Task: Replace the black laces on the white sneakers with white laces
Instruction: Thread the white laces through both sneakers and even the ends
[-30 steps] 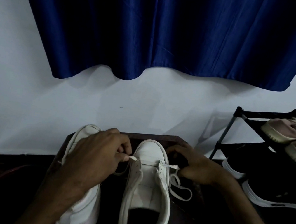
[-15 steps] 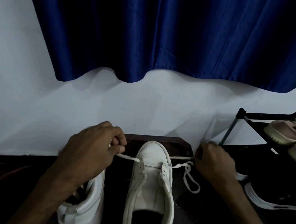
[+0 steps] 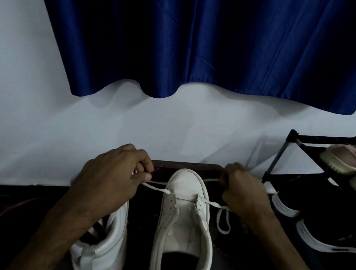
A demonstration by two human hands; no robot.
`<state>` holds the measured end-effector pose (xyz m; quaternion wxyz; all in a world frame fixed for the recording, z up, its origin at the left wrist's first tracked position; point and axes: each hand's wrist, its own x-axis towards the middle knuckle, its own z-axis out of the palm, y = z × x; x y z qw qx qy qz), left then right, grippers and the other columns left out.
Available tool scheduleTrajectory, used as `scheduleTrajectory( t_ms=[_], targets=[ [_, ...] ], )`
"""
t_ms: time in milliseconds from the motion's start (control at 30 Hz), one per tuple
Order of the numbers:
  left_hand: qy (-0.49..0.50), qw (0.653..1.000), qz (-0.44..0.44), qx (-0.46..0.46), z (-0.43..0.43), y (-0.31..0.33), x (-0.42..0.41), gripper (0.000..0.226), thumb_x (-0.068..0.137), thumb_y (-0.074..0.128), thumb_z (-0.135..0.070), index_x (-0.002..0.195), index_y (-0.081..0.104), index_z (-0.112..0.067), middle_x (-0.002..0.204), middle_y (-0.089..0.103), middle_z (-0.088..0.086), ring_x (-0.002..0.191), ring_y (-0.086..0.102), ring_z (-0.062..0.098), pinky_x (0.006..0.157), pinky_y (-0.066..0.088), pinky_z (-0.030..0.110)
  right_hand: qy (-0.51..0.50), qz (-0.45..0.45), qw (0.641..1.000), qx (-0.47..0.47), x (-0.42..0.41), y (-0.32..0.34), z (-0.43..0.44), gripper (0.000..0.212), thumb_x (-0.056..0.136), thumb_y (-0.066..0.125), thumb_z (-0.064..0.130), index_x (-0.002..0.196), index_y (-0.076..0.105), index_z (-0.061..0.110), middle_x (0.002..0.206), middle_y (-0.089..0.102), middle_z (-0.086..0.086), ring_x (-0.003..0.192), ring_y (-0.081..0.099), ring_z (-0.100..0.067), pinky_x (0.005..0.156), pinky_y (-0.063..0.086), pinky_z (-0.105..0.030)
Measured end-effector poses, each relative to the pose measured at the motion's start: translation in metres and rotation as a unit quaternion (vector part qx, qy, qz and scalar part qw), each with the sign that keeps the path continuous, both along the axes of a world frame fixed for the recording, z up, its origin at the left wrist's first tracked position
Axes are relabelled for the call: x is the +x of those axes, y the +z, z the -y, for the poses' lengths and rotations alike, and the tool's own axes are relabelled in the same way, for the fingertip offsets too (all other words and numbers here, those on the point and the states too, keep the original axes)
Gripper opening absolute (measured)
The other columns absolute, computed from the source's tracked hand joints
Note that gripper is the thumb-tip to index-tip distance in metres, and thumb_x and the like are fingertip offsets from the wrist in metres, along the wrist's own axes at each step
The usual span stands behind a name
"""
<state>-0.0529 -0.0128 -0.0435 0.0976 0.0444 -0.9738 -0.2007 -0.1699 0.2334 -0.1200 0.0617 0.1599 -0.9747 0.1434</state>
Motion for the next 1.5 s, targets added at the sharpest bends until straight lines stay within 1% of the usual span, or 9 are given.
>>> scheduleTrajectory(
  t_ms=[233, 367, 500, 700, 800, 933, 1200, 1367, 1500],
  targets=[
    [-0.044, 0.999, 0.012, -0.012, -0.011, -0.004, -0.001, 0.009, 0.089, 0.066, -0.035, 0.097, 0.066, -0.038, 0.094, 0.056, -0.019, 0.078, 0.046, -0.013, 0.063, 0.027, 0.004, 0.03, 0.2, 0.979, -0.035, 0.006, 0.027, -0.014, 0.013, 0.083, 0.066, 0.026, 0.082, 0.073, 0.014, 0.087, 0.073, -0.002, 0.084, 0.067, -0.015, 0.077, 0.053, -0.032],
    [-0.067, 0.997, 0.028, -0.028, -0.02, -0.01, -0.001, 0.013, 0.086, 0.07, -0.04, 0.098, 0.066, -0.04, 0.099, 0.06, -0.021, 0.084, 0.051, -0.011, 0.07, 0.035, 0.004, 0.072, 0.054, 0.991, -0.096, 0.001, 0.018, -0.006, 0.014, 0.085, 0.068, 0.037, 0.094, 0.066, 0.027, 0.095, 0.062, 0.006, 0.088, 0.062, -0.014, 0.078, 0.052, -0.032],
    [-0.048, 0.998, 0.024, -0.026, -0.028, -0.015, -0.004, 0.006, 0.085, 0.07, -0.04, 0.087, 0.066, -0.036, 0.096, 0.065, -0.016, 0.094, 0.059, 0.001, 0.081, 0.046, 0.028, 0.225, 0.054, 0.966, -0.116, -0.002, -0.003, 0.011, 0.029, 0.09, 0.058, 0.02, 0.117, 0.068, 0.027, 0.116, 0.065, 0.004, 0.109, 0.06, -0.015, 0.096, 0.048, -0.031],
    [-0.021, 1.0, -0.006, 0.001, -0.018, -0.001, 0.002, 0.008, 0.082, 0.073, -0.037, 0.078, 0.067, -0.034, 0.073, 0.06, -0.021, 0.075, 0.056, -0.012, 0.063, 0.036, 0.007, 0.148, 0.067, 0.987, -0.02, -0.002, -0.01, 0.007, 0.027, 0.088, 0.056, 0.043, 0.114, 0.063, 0.044, 0.129, 0.051, 0.012, 0.115, 0.048, -0.021, 0.097, 0.043, -0.046],
    [0.01, 0.994, -0.033, 0.106, 0.007, 0.016, 0.007, 0.008, 0.08, 0.075, -0.04, 0.078, 0.068, -0.039, 0.071, 0.068, -0.016, 0.075, 0.066, 0.01, 0.078, 0.052, 0.035, 0.144, 0.068, 0.987, 0.0, -0.001, -0.008, 0.008, 0.034, 0.091, 0.063, 0.031, 0.123, 0.062, 0.043, 0.136, 0.046, 0.013, 0.119, 0.042, -0.019, 0.1, 0.041, -0.042],
    [0.034, 0.989, -0.054, 0.135, 0.022, 0.029, 0.015, 0.005, 0.082, 0.075, -0.038, 0.081, 0.069, -0.038, 0.08, 0.072, -0.016, 0.087, 0.068, 0.013, 0.089, 0.053, 0.043, 0.119, 0.035, 0.992, -0.009, 0.002, -0.009, 0.01, 0.025, 0.09, 0.063, 0.028, 0.115, 0.065, 0.031, 0.127, 0.053, 0.01, 0.115, 0.047, -0.017, 0.093, 0.045, -0.038],
    [0.055, 0.985, 0.087, -0.137, -0.009, 0.004, 0.007, 0.034, 0.093, 0.051, -0.057, 0.102, 0.06, -0.025, 0.11, 0.063, -0.006, 0.109, 0.058, 0.018, 0.077, 0.036, 0.029, 0.072, -0.055, 0.995, 0.038, 0.011, -0.004, 0.024, 0.029, 0.094, 0.051, 0.018, 0.123, 0.047, 0.017, 0.119, 0.056, -0.002, 0.11, 0.054, -0.023, 0.075, 0.039, -0.031],
    [0.057, 0.993, 0.051, -0.093, -0.014, -0.001, 0.001, 0.025, 0.091, 0.058, -0.049, 0.096, 0.06, -0.024, 0.103, 0.064, -0.004, 0.105, 0.059, 0.022, 0.077, 0.039, 0.03, 0.116, -0.048, 0.991, -0.053, 0.007, -0.009, 0.025, 0.032, 0.099, 0.045, 0.016, 0.131, 0.046, 0.019, 0.118, 0.054, -0.006, 0.109, 0.053, -0.026, 0.085, 0.049, -0.036],
    [0.027, 0.999, 0.039, 0.012, -0.032, -0.01, -0.009, 0.023, 0.086, 0.067, -0.041, 0.076, 0.059, -0.022, 0.071, 0.056, -0.007, 0.089, 0.062, 0.021, 0.068, 0.04, 0.031, 0.146, -0.013, 0.973, -0.178, 0.003, -0.006, 0.026, 0.027, 0.102, 0.046, 0.013, 0.123, 0.063, 0.015, 0.103, 0.053, -0.002, 0.092, 0.056, -0.016, 0.082, 0.036, -0.008]
  ],
)
